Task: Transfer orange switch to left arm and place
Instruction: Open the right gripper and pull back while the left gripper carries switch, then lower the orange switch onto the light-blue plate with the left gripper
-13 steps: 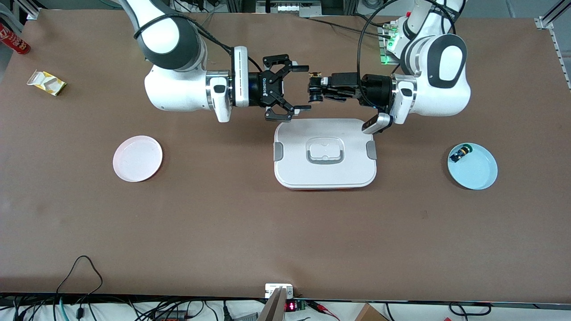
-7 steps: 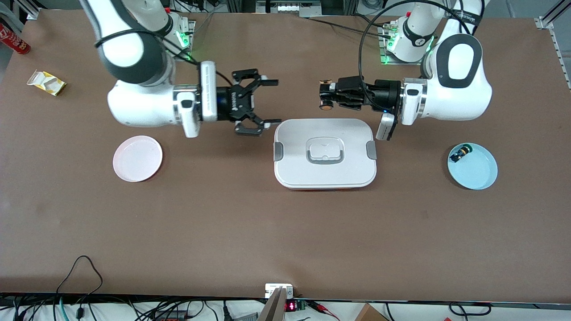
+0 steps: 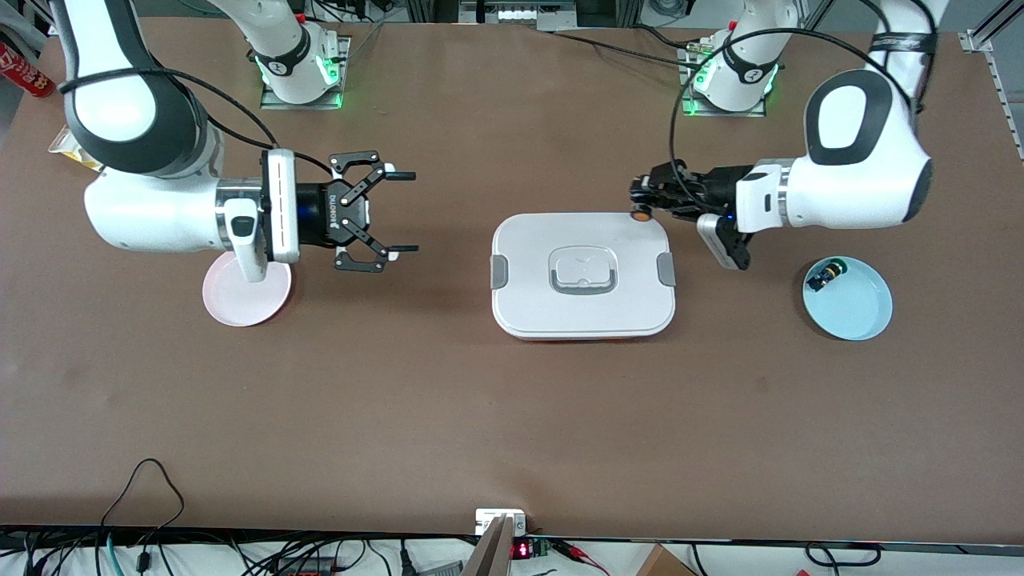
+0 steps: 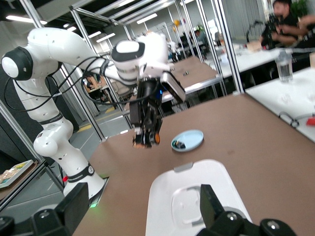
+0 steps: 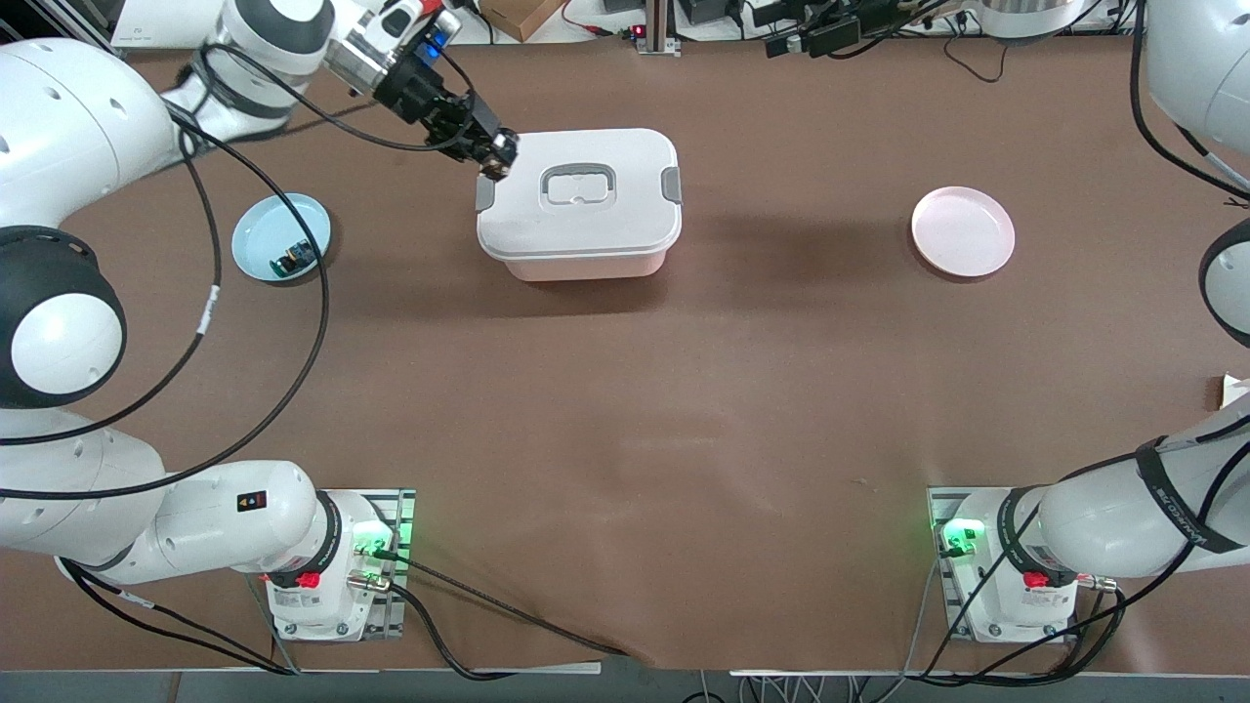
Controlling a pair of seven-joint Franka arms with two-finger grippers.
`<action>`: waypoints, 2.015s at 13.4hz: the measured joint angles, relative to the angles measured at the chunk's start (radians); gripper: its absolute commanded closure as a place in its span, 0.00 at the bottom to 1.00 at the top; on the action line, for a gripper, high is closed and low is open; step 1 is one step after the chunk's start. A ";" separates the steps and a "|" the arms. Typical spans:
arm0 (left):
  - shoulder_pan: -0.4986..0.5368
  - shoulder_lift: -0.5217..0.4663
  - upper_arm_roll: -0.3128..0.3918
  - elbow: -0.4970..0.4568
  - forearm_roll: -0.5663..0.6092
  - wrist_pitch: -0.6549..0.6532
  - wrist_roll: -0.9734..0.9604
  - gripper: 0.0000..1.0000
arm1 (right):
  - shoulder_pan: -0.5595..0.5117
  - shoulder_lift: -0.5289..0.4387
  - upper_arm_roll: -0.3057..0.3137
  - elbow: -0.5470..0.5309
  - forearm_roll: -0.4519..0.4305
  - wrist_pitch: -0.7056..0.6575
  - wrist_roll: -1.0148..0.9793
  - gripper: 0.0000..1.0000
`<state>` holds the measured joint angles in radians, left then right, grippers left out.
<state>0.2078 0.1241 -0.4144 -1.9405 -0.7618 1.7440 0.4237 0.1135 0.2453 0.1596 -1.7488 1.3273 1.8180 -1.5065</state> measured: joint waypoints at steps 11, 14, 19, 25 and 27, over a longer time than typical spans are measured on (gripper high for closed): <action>0.082 0.125 0.003 0.162 0.797 -0.108 0.196 0.82 | -0.061 -0.025 -0.006 0.004 -0.363 0.001 0.858 0.00; 0.106 0.181 0.005 0.162 0.908 -0.068 0.273 0.83 | -0.061 -0.020 -0.003 0.004 -0.485 -0.024 1.068 0.00; 0.183 0.271 0.007 0.155 1.087 0.061 0.504 0.83 | -0.058 -0.020 0.001 0.004 -0.787 -0.132 1.369 0.00; 0.345 0.411 0.009 0.115 1.276 0.321 0.821 0.83 | -0.064 -0.038 -0.005 0.015 -1.264 -0.219 1.467 0.00; 0.346 0.430 0.007 0.112 1.331 0.335 0.827 0.83 | -0.060 -0.066 -0.003 0.036 -1.404 -0.239 1.467 0.00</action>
<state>0.5536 0.5546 -0.4069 -1.8288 0.5692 2.0791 1.2502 0.0532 0.1793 0.1563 -1.7124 -0.0771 1.5794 -0.0395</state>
